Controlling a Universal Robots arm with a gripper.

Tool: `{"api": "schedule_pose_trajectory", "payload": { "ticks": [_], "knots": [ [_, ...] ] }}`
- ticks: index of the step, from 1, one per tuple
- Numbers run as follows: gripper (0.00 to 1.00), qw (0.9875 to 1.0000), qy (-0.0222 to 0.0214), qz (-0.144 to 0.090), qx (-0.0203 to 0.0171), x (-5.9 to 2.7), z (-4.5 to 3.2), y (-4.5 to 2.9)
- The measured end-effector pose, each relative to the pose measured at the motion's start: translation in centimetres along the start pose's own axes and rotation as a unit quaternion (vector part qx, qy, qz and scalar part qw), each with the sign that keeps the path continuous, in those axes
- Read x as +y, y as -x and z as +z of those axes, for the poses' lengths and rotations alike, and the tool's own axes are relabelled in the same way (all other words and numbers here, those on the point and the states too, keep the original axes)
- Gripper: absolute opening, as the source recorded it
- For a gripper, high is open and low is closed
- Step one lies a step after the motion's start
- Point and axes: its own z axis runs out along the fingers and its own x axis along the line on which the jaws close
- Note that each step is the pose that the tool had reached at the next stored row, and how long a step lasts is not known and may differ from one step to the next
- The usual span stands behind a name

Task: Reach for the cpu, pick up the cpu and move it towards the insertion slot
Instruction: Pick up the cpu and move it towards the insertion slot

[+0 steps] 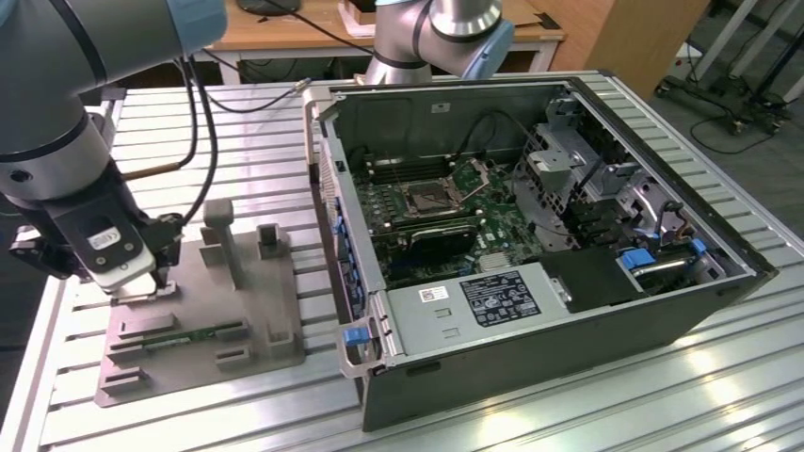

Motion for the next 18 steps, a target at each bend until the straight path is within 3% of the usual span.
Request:
{"api": "schedule_pose_trajectory", "payload": {
  "ticks": [18],
  "knots": [
    [0.54, 1.0, 0.0, 0.0, -0.0001, 0.06, -0.89, 0.0]
  ]
}}
